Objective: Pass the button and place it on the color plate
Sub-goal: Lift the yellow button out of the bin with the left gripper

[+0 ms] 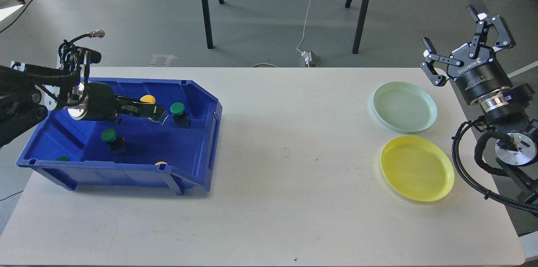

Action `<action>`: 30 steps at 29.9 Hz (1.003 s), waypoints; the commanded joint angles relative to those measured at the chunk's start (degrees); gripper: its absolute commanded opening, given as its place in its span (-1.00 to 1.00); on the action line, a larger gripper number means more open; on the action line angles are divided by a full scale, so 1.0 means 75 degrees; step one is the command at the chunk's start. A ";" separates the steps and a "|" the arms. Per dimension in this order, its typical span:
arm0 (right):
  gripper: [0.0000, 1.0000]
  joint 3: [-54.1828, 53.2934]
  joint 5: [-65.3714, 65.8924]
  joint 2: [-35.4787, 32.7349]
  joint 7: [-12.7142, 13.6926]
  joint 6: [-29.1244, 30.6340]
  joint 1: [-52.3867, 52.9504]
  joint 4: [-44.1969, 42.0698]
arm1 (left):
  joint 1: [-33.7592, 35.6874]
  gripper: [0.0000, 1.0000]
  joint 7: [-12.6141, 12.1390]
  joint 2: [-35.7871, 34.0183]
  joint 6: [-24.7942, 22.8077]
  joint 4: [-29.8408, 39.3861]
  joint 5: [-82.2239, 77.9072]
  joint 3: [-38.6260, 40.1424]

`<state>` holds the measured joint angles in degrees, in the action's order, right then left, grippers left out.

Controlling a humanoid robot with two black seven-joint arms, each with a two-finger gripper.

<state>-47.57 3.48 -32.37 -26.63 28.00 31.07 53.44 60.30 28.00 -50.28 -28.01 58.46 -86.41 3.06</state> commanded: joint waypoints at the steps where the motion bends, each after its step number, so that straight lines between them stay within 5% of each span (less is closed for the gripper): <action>1: 0.98 -0.0091 0.0005 -0.0067 -0.0082 0.0000 -0.0135 -0.0012 | 0.0012 -0.77 0.0001 -0.1098 0.0001 0.1285 0.0247 0.0655; 9: 0.98 -0.0431 0.0075 -0.0242 -0.0183 0.0000 -0.0112 0.0478 | -0.0059 -0.62 0.0001 -0.1699 0.0001 0.2096 0.3454 0.1665; 17: 0.98 -0.0267 0.1362 -0.0419 -0.0183 -0.1002 -0.0311 0.1944 | -0.0082 -0.62 0.0001 0.0606 0.0001 0.1945 0.5602 0.1748; 22: 0.98 0.0458 0.2231 -0.0325 -0.0183 -0.1155 -0.0206 0.2214 | -0.0211 -0.62 0.0001 0.2306 0.0001 0.1044 0.5756 0.1713; 30: 0.98 0.1536 0.2290 0.0377 -0.0183 -0.1120 0.0496 0.2508 | -0.0328 -0.63 0.0001 0.2942 0.0001 0.0386 0.5896 0.1748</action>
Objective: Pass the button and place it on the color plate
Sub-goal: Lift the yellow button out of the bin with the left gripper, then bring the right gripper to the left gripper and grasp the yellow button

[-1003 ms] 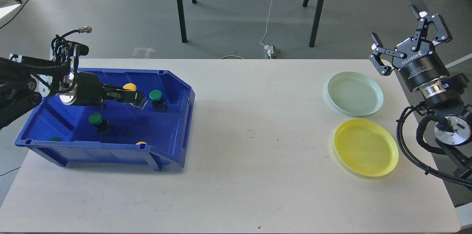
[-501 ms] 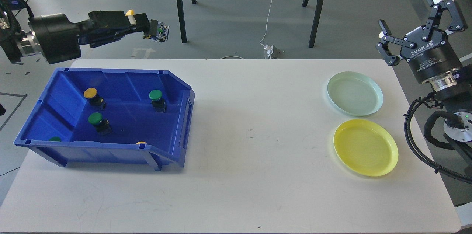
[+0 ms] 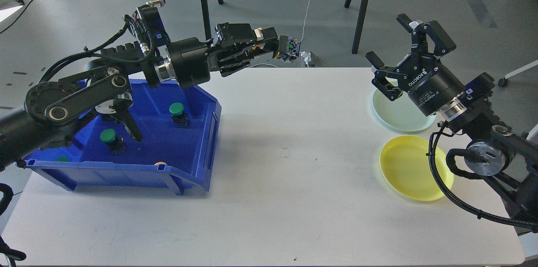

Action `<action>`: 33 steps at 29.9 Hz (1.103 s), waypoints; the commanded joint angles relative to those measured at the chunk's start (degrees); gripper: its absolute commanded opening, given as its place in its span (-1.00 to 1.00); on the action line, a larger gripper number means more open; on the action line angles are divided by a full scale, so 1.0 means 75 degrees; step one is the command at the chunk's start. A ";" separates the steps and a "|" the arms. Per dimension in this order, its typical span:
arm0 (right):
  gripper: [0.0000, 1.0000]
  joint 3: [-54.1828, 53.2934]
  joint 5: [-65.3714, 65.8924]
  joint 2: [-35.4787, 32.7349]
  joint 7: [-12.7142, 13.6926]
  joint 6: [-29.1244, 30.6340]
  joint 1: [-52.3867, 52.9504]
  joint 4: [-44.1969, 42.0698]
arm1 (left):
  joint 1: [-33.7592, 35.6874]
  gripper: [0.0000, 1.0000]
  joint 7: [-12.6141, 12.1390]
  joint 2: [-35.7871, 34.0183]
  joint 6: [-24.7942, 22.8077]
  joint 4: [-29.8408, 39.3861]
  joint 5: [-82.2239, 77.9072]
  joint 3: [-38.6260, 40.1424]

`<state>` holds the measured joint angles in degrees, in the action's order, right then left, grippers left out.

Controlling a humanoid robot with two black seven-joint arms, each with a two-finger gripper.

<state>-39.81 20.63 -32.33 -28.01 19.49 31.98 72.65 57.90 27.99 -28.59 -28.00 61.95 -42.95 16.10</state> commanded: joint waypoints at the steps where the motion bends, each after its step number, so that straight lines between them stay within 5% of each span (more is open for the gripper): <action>1: 0.98 0.0689 0.0003 0.0605 0.0001 0.0014 0.0516 -0.0100 | -0.0008 -0.63 0.0001 0.0051 0.0000 -0.0093 0.0136 0.0010; 10: 0.98 0.0984 0.0132 0.2363 0.0001 0.0014 0.0764 -0.1014 | -0.0055 -0.63 0.0001 0.0051 0.0000 -0.0104 0.0183 0.0022; 25: 0.96 0.0820 0.0132 0.2915 0.0001 0.0014 0.0904 -0.1202 | -0.0067 -0.63 0.0001 0.0051 0.0000 -0.0163 0.0453 0.0010; 33: 0.74 0.0703 0.0132 0.2998 0.0001 0.0014 0.1045 -0.1272 | -0.0067 -0.63 0.0001 0.0051 0.0000 -0.0175 0.0546 0.0010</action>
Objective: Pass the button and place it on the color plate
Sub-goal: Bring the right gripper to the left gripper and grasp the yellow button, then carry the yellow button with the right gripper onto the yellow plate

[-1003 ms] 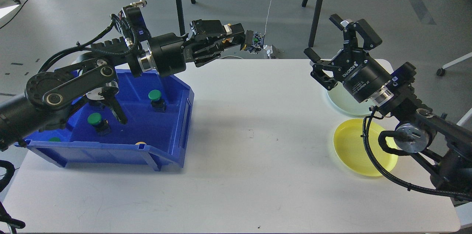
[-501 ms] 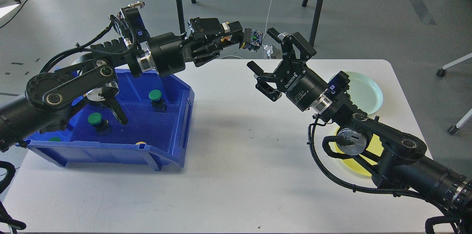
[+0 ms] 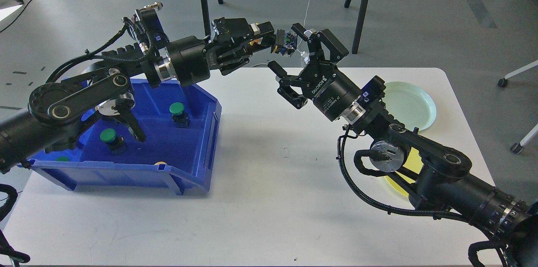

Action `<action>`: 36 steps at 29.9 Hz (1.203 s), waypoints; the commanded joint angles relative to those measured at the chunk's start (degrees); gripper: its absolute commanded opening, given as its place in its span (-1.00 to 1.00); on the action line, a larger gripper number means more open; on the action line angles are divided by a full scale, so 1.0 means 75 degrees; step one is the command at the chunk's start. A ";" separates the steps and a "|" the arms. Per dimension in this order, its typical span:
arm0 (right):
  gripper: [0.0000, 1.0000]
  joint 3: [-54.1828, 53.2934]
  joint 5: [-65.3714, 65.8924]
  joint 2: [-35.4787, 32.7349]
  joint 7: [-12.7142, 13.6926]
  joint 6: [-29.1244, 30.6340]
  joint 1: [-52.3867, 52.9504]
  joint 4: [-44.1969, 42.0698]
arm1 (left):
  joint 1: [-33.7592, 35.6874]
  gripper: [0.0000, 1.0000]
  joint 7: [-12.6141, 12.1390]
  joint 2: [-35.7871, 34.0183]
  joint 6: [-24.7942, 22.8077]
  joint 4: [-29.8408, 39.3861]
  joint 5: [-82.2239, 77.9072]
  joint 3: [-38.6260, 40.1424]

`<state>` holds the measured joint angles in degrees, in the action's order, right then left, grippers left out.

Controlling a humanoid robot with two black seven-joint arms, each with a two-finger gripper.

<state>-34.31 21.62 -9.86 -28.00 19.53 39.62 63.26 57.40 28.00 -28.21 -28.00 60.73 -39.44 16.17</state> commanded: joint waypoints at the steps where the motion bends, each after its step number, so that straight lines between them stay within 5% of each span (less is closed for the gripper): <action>1: 0.61 -0.0019 0.0011 0.0003 -0.0001 0.0021 0.0037 -0.0020 | 0.0010 -0.63 0.0000 0.0000 0.0000 -0.0023 0.0125 0.0000; 9: -0.58 -0.0019 0.0257 0.0026 -0.0001 -0.0048 0.0142 -0.0032 | -0.0001 -0.62 0.0000 0.0000 0.0000 -0.0140 0.0278 0.0000; 14: -0.88 -0.0054 0.0234 0.0049 -0.0001 -0.0025 0.0154 -0.0032 | -0.0001 -0.62 0.0000 0.0000 0.0000 -0.0140 0.0289 0.0000; 17: -0.97 -0.0066 0.0234 0.0049 -0.0001 -0.0025 0.0154 -0.0032 | -0.0001 -0.57 0.0000 0.0000 0.0000 -0.0140 0.0289 0.0000; 21: -0.99 -0.0078 0.0222 0.0026 -0.0001 -0.0025 0.0166 -0.0032 | -0.0036 -0.25 0.0000 0.0000 0.0000 -0.0140 0.0313 0.0000; 26: -0.99 -0.0125 0.0211 -0.0021 -0.0001 -0.0037 0.0154 -0.0032 | -0.0083 0.48 0.0000 0.0000 0.0000 -0.0140 0.0511 0.0011; 36: -0.99 -0.0195 0.0187 -0.0091 -0.0001 -0.0037 0.0073 -0.0020 | -0.0095 0.66 0.0000 -0.0012 0.0000 -0.0164 0.0793 0.0000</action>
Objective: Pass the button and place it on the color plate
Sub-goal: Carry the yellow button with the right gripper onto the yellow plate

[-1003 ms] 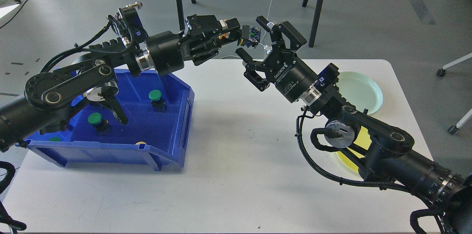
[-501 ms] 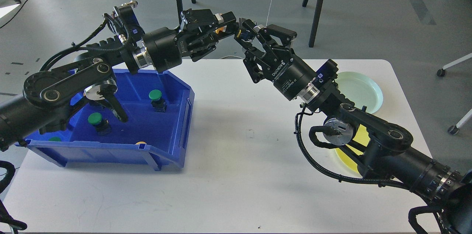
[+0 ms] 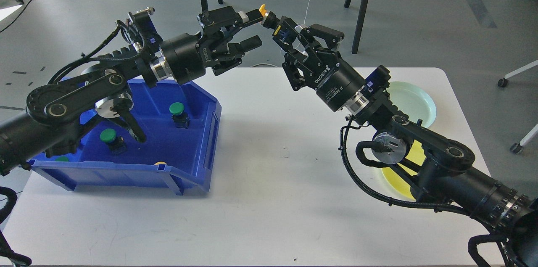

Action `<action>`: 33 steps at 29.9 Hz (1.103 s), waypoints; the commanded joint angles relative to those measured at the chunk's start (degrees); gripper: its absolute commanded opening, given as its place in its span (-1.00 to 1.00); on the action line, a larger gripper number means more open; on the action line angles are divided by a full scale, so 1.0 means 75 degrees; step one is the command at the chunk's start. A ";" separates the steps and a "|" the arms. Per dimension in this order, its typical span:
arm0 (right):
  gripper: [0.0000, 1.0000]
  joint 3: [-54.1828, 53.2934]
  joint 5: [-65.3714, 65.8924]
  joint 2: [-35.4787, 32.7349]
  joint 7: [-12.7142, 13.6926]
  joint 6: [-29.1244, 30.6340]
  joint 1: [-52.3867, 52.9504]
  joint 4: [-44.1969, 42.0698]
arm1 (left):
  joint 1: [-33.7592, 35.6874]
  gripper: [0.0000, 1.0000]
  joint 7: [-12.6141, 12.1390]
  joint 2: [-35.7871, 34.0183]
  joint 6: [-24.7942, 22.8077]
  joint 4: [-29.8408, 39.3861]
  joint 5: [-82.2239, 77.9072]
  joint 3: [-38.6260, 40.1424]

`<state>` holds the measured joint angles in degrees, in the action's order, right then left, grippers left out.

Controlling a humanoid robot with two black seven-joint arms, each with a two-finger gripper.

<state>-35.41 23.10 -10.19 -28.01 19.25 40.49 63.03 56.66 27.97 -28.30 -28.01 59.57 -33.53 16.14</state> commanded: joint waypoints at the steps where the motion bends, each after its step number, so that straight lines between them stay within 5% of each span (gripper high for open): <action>1: -0.99 -0.0083 -0.0010 -0.0117 0.0001 0.0000 -0.0066 0.0022 | -0.0008 0.66 0.0004 0.0000 0.0002 -0.0009 0.0006 0.0004; 8: -0.99 -0.0692 0.0096 -0.1895 0.0001 -0.0093 -0.1201 0.0536 | -0.0055 0.67 0.0004 0.0000 0.0002 -0.0068 0.0100 0.0004; 16: -0.99 -0.0681 0.0096 -0.4510 0.0001 -0.1908 -0.3462 0.1041 | -0.0055 0.68 0.0004 0.0011 0.0002 -0.0127 0.0264 0.0004; 25: -0.99 0.0056 0.0904 -0.4641 0.0001 -0.3760 -0.4613 0.0772 | -0.0055 0.68 0.0004 0.0011 0.0002 -0.0162 0.0264 0.0004; 33: -0.78 0.0748 0.0904 -0.4396 0.0001 -0.3973 -0.4566 0.0783 | -0.0067 0.69 0.0004 0.0000 0.0002 -0.0162 0.0357 0.0004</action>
<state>-30.47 29.87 -44.16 -28.00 -10.41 6.17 68.98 56.25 28.00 -28.21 -28.00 58.35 -31.40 16.17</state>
